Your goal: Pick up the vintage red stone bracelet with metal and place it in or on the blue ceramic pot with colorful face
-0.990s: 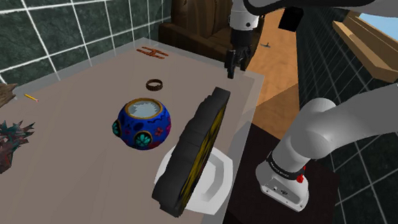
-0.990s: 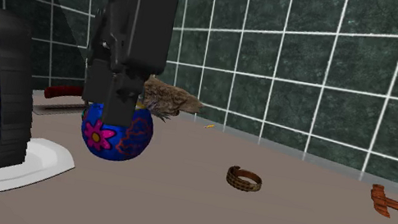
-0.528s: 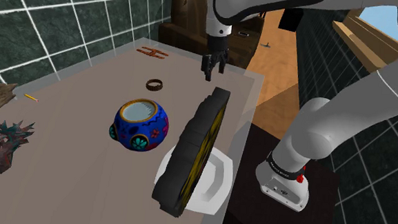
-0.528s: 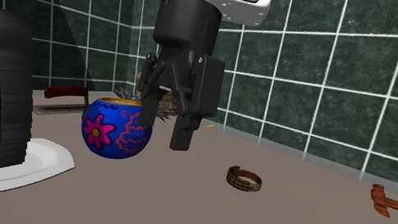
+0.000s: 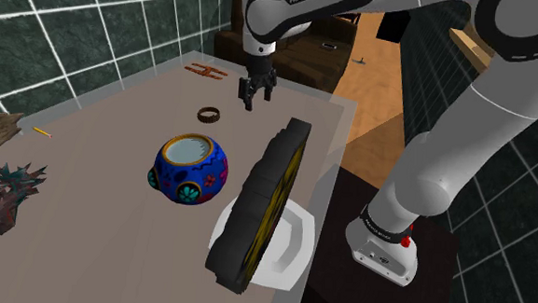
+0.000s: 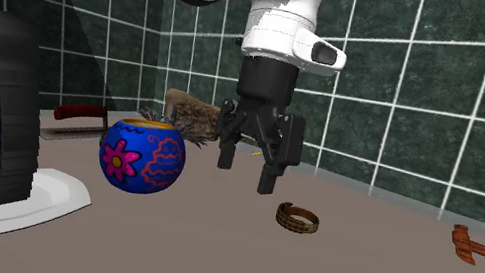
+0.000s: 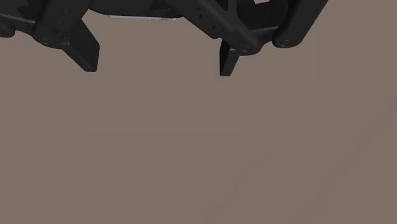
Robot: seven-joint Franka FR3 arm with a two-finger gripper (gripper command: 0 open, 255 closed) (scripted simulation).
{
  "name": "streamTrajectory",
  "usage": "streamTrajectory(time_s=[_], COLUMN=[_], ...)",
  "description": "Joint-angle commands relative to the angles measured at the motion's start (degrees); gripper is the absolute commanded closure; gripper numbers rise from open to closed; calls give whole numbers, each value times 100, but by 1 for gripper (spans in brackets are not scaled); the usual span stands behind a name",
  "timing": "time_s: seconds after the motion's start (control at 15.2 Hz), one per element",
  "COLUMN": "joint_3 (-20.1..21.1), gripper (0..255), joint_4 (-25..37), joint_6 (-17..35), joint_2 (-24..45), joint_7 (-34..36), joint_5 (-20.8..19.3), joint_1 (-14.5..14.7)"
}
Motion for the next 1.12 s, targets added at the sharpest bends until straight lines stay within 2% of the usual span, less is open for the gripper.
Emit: streamTrajectory(time_s=[0.0, 0.53, 1.06], joint_3=[35, 151, 223], gripper=[0, 0, 0], joint_4=[298, 1924, 4026], joint_6=[163, 390, 147], joint_2=[418, 2105, 3810], joint_7=[26, 117, 193], joint_5=[25, 55, 25], joint_1=[35, 159, 294])
